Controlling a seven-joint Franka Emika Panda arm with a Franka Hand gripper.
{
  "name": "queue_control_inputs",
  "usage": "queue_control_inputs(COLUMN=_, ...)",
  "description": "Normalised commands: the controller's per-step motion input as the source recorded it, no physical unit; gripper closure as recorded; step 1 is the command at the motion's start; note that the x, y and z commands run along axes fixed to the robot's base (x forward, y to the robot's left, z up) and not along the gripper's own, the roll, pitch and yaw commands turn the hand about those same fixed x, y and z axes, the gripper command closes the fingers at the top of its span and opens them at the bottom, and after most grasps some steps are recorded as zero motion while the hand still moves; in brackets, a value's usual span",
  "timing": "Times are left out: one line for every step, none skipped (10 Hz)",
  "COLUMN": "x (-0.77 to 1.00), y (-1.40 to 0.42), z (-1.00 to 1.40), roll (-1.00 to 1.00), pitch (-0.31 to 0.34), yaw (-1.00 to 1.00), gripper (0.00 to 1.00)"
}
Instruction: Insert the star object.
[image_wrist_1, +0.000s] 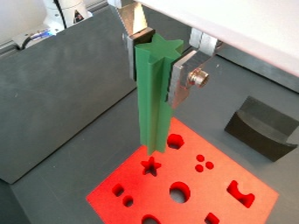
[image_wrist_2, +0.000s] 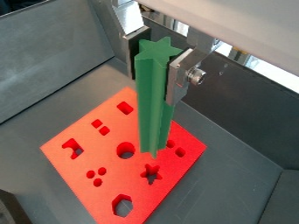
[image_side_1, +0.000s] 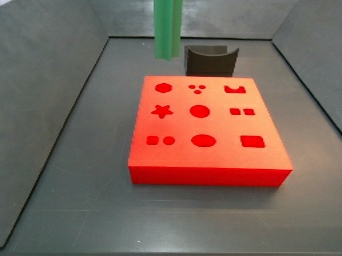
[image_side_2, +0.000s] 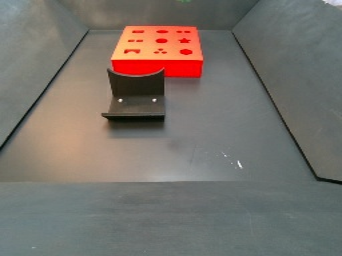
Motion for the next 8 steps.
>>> queue_control_inputs(x=0.00, y=0.00, z=-0.27, roll=0.00, pitch=0.000, yaw=-0.08, gripper=1.00)
queue_control_inputs(x=0.00, y=0.00, z=-0.47, roll=0.00, pitch=0.050, yaw=-0.43, gripper=1.00)
queue_control_inputs(x=0.00, y=0.00, z=-0.63, roll=0.00, pitch=0.174, yaw=-0.81, gripper=1.00)
queue_control_inputs(x=0.00, y=0.00, z=-0.69, roll=0.00, pitch=0.180, yaw=-0.93, gripper=1.00)
queue_control_inputs(x=0.00, y=0.00, z=-0.62, roll=-0.03, pitch=0.109, yaw=-0.98, gripper=1.00)
queue_control_inputs(x=0.04, y=0.00, z=-0.40, roll=-0.06, pitch=0.027, yaw=-0.93, gripper=1.00)
queue_control_inputs(x=0.12, y=0.00, z=-0.17, roll=-0.10, pitch=-0.056, yaw=-0.66, gripper=1.00)
queue_control_inputs(x=0.22, y=-0.04, z=-0.17, roll=-0.12, pitch=-0.090, yaw=-0.67, gripper=1.00)
